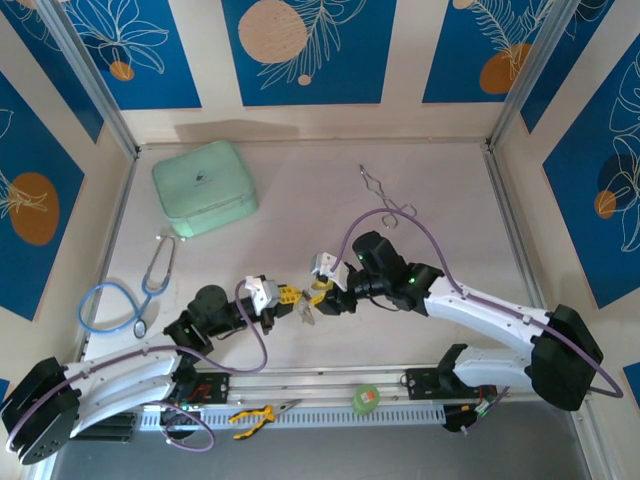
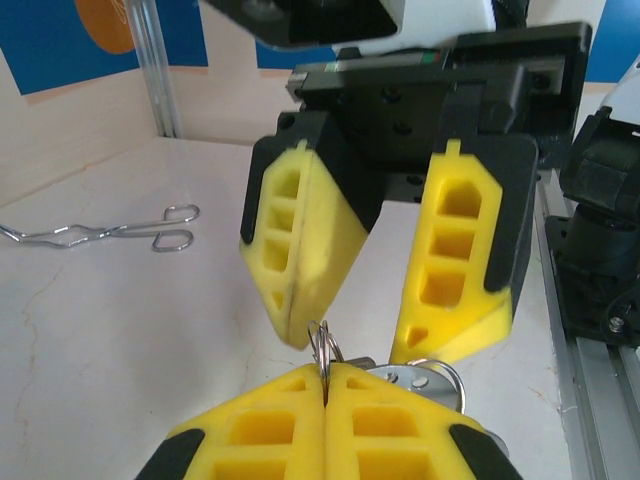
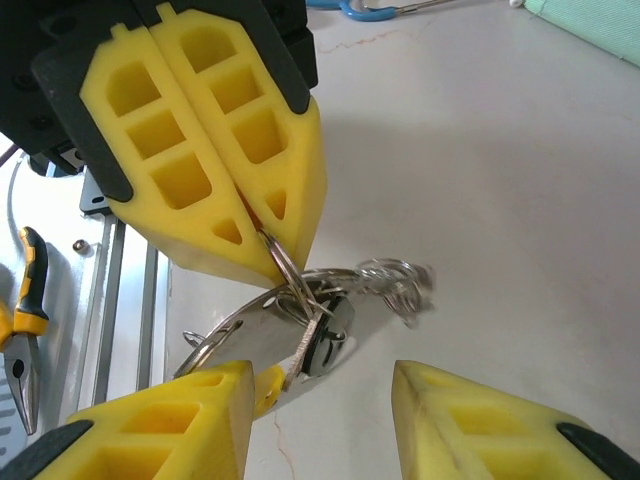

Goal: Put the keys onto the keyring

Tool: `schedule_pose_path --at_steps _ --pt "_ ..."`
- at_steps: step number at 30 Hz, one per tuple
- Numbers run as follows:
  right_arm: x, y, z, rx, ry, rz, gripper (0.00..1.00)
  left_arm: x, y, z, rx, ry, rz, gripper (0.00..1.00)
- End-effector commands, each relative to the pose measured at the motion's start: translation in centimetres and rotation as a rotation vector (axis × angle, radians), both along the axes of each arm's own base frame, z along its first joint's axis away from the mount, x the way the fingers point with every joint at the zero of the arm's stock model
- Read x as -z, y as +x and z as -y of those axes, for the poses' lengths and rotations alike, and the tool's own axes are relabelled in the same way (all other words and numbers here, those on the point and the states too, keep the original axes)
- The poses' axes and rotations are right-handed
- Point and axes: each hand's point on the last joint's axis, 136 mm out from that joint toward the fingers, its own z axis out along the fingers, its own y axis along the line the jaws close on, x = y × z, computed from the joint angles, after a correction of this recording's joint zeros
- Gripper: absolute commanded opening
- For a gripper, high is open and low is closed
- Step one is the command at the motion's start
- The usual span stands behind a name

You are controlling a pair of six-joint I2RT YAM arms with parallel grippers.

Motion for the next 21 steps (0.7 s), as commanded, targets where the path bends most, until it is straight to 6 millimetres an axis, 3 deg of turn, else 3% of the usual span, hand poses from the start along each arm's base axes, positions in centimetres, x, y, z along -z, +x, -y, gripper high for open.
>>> schedule_pose_path --at_steps 1,6,12,15,21 --pt "-0.4 0.2 -0.9 -0.003 0.020 0.008 0.40 -1.6 0.0 0.1 0.009 -0.053 0.052 0.00" --pt "0.0 0.5 -1.3 -0.003 0.021 0.015 0.38 -1.7 0.1 0.2 0.007 -0.061 0.050 0.00" --pt "0.3 0.5 -1.0 -0.004 -0.015 0.022 0.15 -2.1 0.5 -0.1 -0.025 -0.082 0.062 0.00" --pt "1.4 0.1 -0.8 -0.011 -0.055 0.020 0.08 -2.9 0.7 -0.2 -0.041 -0.106 0.079 0.00" --pt "2.5 -1.0 -2.0 -0.064 -0.084 0.008 0.08 -2.9 0.7 -0.1 -0.036 -0.100 0.094 0.00"
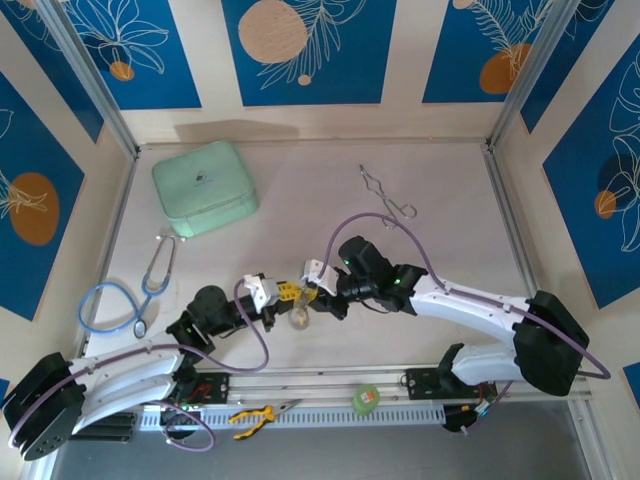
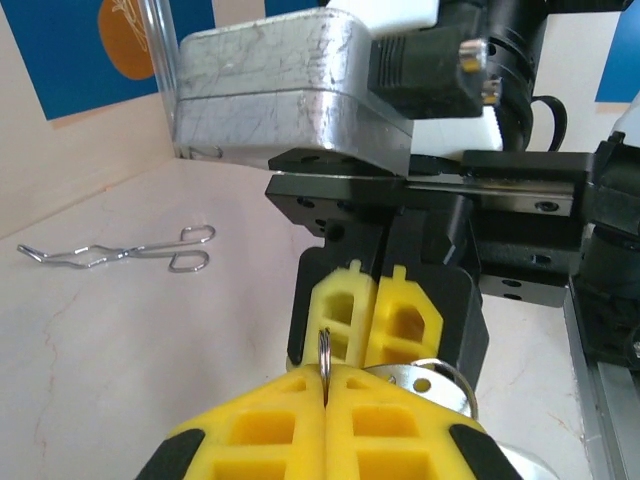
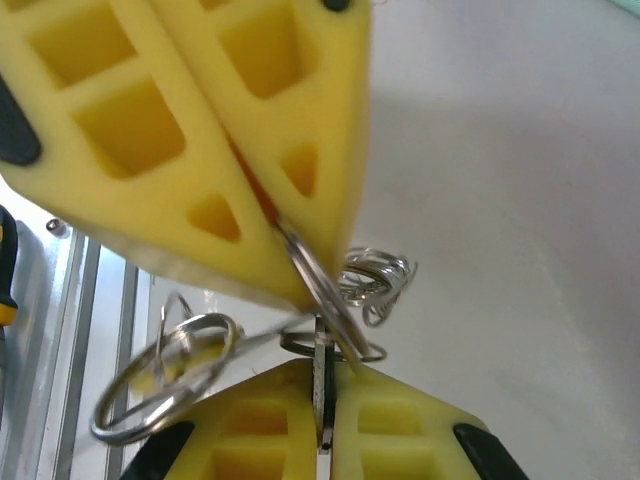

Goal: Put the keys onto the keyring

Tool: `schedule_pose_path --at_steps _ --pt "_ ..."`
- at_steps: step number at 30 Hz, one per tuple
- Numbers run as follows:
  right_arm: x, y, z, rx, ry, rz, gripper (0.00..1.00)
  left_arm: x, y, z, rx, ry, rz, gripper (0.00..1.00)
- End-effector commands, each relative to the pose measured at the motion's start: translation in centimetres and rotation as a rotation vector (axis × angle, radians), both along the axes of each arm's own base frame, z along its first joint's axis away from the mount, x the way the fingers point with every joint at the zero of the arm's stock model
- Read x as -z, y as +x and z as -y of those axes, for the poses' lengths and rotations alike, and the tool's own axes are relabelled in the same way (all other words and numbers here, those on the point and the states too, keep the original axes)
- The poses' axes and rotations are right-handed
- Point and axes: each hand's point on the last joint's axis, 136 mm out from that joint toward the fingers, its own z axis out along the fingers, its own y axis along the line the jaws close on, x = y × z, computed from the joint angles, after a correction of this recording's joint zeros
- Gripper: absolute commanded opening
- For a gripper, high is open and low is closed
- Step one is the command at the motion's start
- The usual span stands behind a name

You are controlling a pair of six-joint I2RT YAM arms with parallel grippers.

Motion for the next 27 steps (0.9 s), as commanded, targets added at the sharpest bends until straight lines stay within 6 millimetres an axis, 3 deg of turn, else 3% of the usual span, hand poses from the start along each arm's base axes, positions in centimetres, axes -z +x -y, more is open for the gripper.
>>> schedule_pose_path --at_steps 1,4,7,11,17,27 --pt "0.0 -0.5 -0.4 -0.025 -0.014 0.001 0.10 -2.2 0.1 -0.1 -0.009 -0.065 0.067 0.00" --pt "-1.2 0.3 0.3 0.017 0.038 0.017 0.32 -1.8 0.1 -0.1 -0.004 -0.052 0.064 0.00" --pt "-2.7 0.8 1.6 0.048 0.107 0.022 0.38 -1.4 -0.2 -0.1 0.007 -0.046 0.058 0.00" --pt "-4.0 0.8 2.8 0.042 0.180 0.049 0.38 -1.1 -1.0 0.3 0.058 -0.047 0.044 0.00" --pt "-5.7 -0.2 2.2 -0.034 0.250 0.040 0.36 -1.5 -2.0 1.0 0.141 -0.077 0.031 0.00" --pt "-5.2 -1.2 2.0 -0.085 0.236 0.031 0.28 -1.7 -2.1 1.6 0.168 -0.097 0.024 0.00"
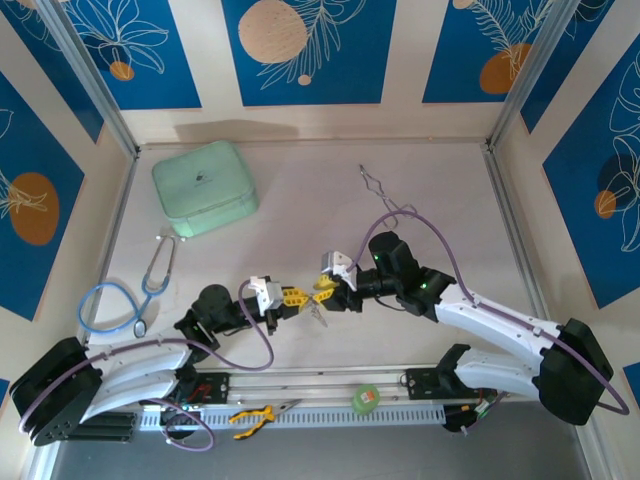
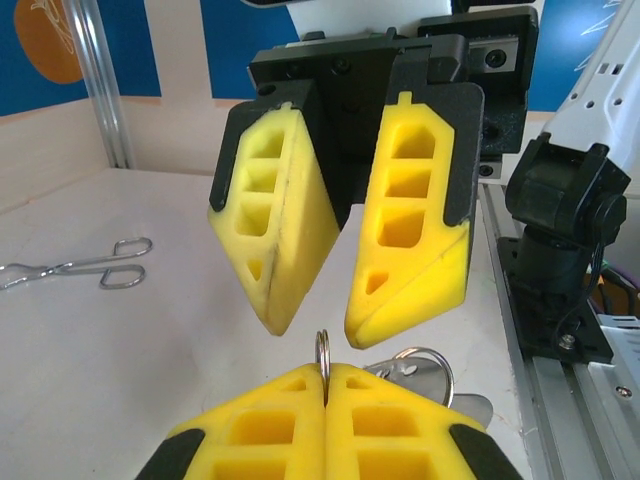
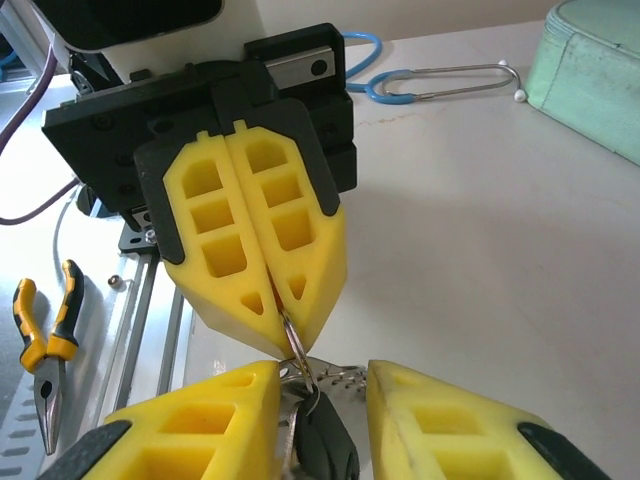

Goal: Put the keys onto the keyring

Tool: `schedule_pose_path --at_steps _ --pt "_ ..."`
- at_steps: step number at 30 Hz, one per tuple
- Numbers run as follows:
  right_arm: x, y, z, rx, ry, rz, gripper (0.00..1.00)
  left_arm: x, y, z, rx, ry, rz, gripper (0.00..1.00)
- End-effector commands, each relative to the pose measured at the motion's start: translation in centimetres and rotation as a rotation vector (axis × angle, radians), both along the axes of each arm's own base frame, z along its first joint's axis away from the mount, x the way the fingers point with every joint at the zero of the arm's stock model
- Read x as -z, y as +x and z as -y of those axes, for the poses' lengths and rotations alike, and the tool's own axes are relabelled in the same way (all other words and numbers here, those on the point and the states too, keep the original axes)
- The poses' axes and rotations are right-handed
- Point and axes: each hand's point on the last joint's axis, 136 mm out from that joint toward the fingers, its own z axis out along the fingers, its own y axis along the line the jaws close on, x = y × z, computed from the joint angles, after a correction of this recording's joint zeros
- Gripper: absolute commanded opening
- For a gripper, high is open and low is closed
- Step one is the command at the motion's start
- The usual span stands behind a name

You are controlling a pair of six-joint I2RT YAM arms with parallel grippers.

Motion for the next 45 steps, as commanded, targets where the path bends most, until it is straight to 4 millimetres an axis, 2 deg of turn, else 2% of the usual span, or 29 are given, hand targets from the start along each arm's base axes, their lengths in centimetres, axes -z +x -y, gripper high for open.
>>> schedule_pose_path --at_steps 1,6,14,19,22,25,32,37,45 --pt "-0.3 -1.0 -0.3 -0.056 0.007 0.005 0.28 -2.0 -0.6 0.1 0.037 -0.070 0.038 0.00" --pt "0.1 -0.5 -0.4 -0.036 -0.012 0.037 0.23 -2.2 -0.8 0.2 0.051 -0.079 0.033 0.00" --pt "0.0 -0.8 -1.1 -0.072 -0.002 0.024 0.21 -2.7 -1.1 0.3 0.070 -0.103 0.031 0.00" --pt "-0.4 -0.5 -1.2 -0.068 0.002 0.039 0.00 -2.5 -0.3 0.1 0.027 -0.103 0.029 0.01" --pt "-0.3 -0.1 -0.8 -0.049 -0.033 0.061 0.00 -1.7 0.7 -0.2 -0.040 -0.064 0.029 0.34" --pt "0.0 0.3 -0.3 -0.039 -0.099 0.089 0.00 -0.3 1.4 -0.4 -0.078 0.046 0.024 0.41" --pt "0.7 0.2 0.3 -0.082 -0.276 0.142 0.00 1.3 1.9 -0.9 -0.104 0.228 0.046 0.41" --pt "1.1 0.2 0.6 -0.111 -0.389 0.179 0.00 0.6 1.7 -0.7 -0.085 0.211 0.055 0.38" --pt "0.7 0.1 0.4 -0.152 -0.448 0.228 0.00 -0.4 1.4 0.0 -0.043 0.182 0.068 0.27"
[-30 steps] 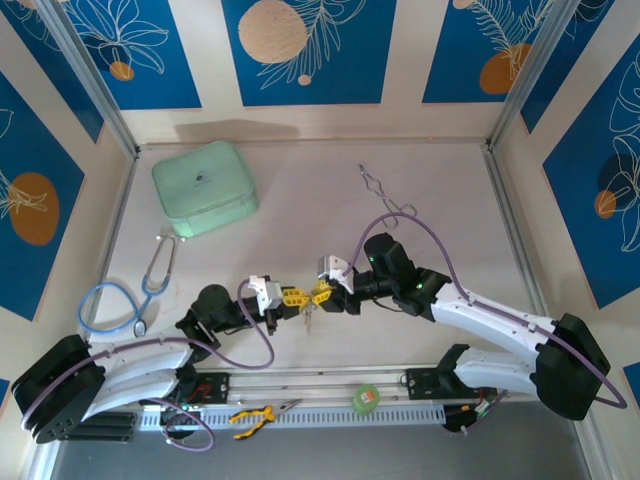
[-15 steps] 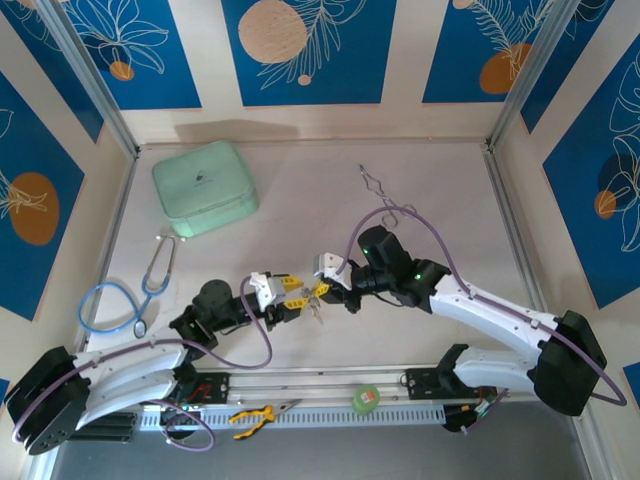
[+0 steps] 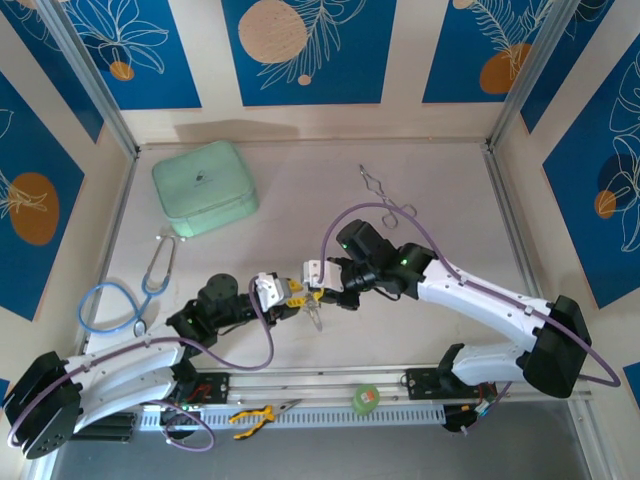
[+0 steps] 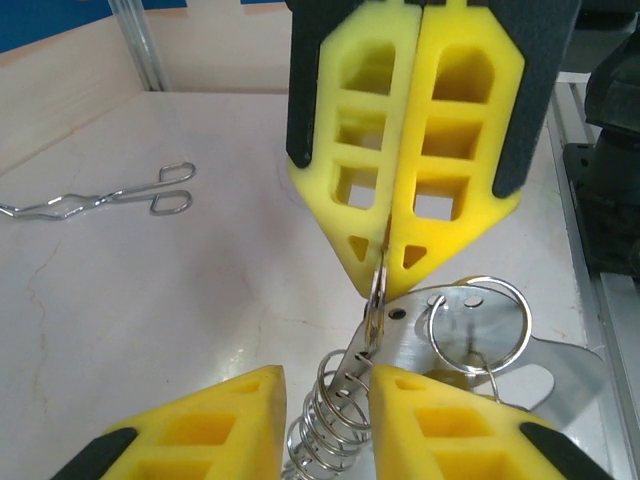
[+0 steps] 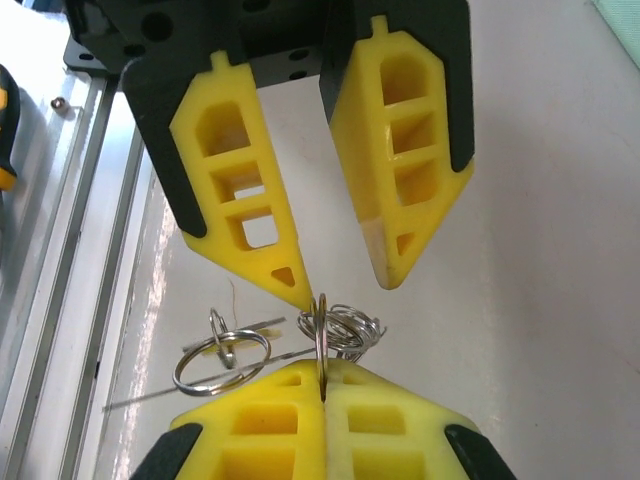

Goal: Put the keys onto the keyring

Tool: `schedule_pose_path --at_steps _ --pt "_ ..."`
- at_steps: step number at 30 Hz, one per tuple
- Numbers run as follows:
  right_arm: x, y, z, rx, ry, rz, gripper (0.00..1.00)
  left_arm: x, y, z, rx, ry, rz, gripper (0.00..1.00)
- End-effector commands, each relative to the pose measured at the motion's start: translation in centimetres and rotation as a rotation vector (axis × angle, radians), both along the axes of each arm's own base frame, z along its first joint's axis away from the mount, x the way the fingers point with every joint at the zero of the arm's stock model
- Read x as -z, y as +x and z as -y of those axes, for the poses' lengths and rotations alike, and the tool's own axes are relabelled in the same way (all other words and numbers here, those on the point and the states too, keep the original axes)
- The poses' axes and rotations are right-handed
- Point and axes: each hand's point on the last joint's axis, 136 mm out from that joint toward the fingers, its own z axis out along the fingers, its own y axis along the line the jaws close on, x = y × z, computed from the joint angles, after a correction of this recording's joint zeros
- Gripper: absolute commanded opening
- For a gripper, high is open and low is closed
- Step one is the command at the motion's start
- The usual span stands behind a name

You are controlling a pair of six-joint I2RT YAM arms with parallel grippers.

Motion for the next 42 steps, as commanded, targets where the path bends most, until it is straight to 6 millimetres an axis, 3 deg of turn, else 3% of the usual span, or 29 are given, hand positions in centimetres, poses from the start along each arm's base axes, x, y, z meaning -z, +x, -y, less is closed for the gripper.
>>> schedule_pose_path --at_steps 1,13,20,26,28,30,32,42 --pt "-0.5 -0.1 0.2 -0.030 -0.035 0.031 0.00 -2.2 -0.2 0.7 0.042 -0.047 0.044 0.27" --pt "-0.5 0.0 -0.6 -0.034 -0.035 0.051 0.00 -3.1 -0.6 1.6 0.094 -0.110 0.034 0.25" --pt "-0.7 -0.4 -0.8 -0.051 -0.028 0.048 0.00 -3.2 -0.7 1.7 0.098 -0.107 0.036 0.09" --pt "-2.9 -0.7 -1.6 -0.047 0.057 0.053 0.00 -2.8 -0.6 1.7 0.098 -0.099 0.045 0.00" --pt "-3.3 -0.3 -1.4 -0.010 0.098 0.047 0.10 -3.2 -0.5 1.5 0.085 -0.122 0.060 0.00" --pt "-3.5 0.3 -0.7 0.048 0.154 0.013 0.28 -3.7 -0.5 1.3 0.071 -0.168 0.065 0.00" --pt "-3.3 0.4 -0.3 0.090 0.202 -0.040 0.35 -4.1 -0.7 1.2 0.071 -0.218 0.059 0.00" --pt "-0.5 0.1 0.5 0.188 0.224 -0.145 0.36 -4.9 -0.9 1.0 0.076 -0.293 0.058 0.00"
